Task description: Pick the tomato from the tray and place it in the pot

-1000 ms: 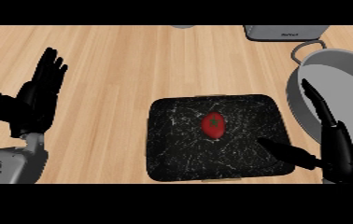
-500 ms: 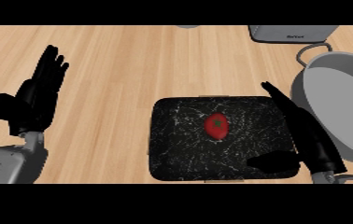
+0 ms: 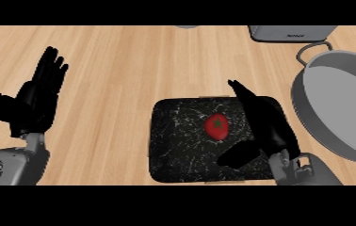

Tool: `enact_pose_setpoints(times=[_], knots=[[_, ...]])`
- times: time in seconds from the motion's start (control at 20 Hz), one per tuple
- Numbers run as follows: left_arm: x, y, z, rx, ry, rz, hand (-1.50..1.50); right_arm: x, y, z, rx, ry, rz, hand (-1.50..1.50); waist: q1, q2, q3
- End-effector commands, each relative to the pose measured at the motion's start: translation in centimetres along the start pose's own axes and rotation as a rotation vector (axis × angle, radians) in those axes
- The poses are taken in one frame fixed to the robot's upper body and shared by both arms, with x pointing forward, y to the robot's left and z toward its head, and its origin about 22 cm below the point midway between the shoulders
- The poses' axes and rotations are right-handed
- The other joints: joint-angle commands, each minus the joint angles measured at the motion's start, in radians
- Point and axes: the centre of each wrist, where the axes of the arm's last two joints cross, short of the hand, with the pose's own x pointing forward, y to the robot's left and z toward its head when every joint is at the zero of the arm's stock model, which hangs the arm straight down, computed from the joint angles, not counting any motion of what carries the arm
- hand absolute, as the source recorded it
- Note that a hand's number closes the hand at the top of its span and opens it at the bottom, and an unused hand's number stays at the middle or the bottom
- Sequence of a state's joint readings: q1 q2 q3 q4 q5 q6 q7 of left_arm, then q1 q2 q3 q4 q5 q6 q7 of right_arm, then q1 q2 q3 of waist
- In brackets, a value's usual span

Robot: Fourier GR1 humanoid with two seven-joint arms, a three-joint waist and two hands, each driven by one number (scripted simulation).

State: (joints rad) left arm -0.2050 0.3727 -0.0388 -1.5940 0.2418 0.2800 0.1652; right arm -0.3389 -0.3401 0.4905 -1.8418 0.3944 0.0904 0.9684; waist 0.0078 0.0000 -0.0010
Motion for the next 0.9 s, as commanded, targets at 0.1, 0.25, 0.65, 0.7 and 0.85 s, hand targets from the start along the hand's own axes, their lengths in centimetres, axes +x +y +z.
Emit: enact_pose_setpoints(times=[0.1, 0.25, 0.65, 0.7, 0.85], knots=[[1.3, -1.1, 2.0, 0.007, 0.012, 0.004, 0.00, 1.5, 3.6, -0.7, 0.026, 0.037, 0.006, -1.50, 0.001, -0.002, 0.001], [0.6, -0.1, -0.2, 0.002, 0.008, 0.008, 0.00, -0.3, 2.2, 0.0, 0.044, 0.101, 0.049, -1.50, -0.011, -0.001, 0.001], [0.0, 0.2, 0.7, 0.008, -0.006, -0.002, 0.00, -1.0, 3.4, -3.0, 0.030, 0.143, 0.063, -1.50, -0.006, 0.000, 0.001], [-0.7, 0.3, 2.0, -0.007, 0.017, 0.008, 0.00, 0.2, 4.0, -3.5, 0.028, 0.141, 0.059, -1.50, -0.003, 0.000, 0.001], [1.2, 0.4, 0.7, -0.016, 0.014, 0.003, 0.00, 0.4, 4.2, -3.3, 0.041, 0.135, 0.078, -1.50, -0.005, -0.001, 0.001]])
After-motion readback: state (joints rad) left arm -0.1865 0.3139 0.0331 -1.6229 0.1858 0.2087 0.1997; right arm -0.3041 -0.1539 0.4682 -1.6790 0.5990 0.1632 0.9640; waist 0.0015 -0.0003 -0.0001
